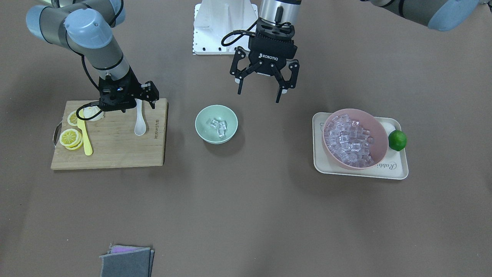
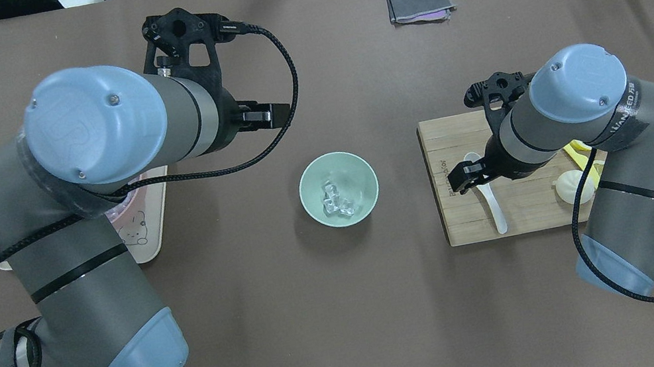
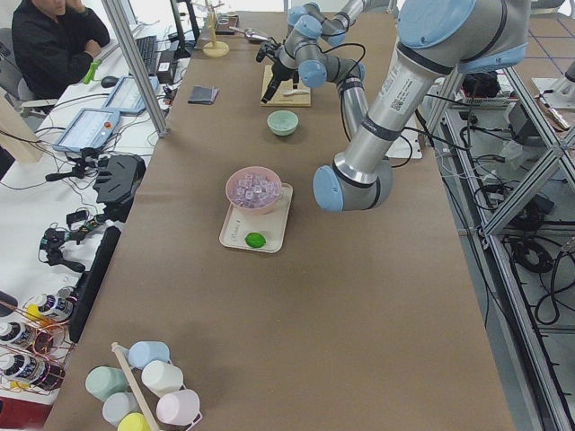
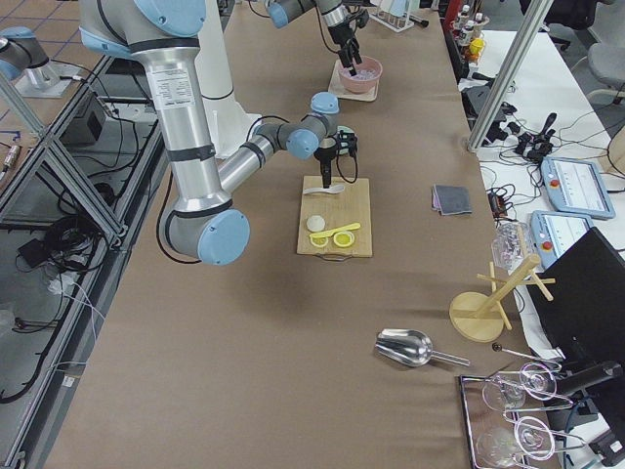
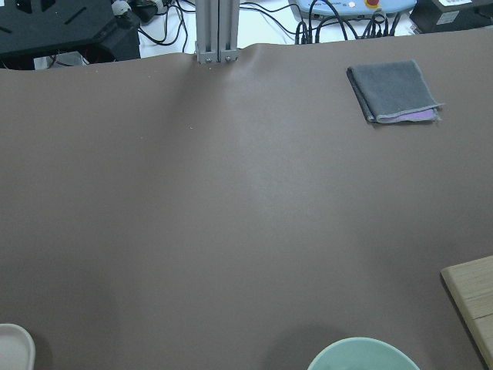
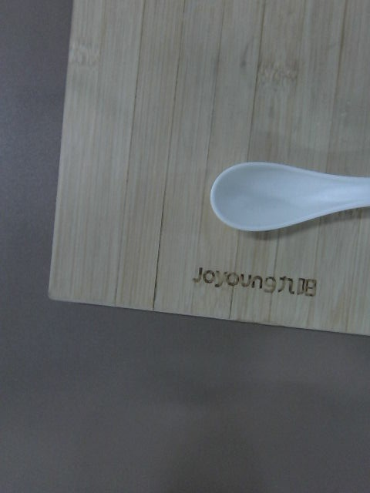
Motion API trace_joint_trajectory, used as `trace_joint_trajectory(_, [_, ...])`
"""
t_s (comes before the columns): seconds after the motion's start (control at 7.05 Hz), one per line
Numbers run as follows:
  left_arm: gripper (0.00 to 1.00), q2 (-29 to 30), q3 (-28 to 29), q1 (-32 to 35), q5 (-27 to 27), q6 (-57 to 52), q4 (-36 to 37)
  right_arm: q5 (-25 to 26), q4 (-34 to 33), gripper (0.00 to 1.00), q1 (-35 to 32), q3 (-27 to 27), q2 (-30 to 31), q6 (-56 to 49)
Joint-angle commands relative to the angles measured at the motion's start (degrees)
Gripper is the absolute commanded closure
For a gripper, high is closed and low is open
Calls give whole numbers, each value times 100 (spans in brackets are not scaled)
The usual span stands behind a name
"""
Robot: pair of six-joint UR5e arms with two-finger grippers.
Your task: Put spoon and ice into bowl
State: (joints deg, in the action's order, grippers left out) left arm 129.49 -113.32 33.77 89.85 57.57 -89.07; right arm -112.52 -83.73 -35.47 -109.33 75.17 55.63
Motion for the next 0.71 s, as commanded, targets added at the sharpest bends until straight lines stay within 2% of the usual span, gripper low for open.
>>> trace_joint_trajectory(0.0, [2,-38,3,68,15,-9,-5,11,-3,9,66,61,77,-79])
trace_joint_trajectory(0.28, [2,-47,3,59,15,26,-5,11,6,19,128,271,24,-70])
trace_joint_trajectory(0.57, [2,-30,64,42,15,61,-14,11,294,25,137,490,24,-44])
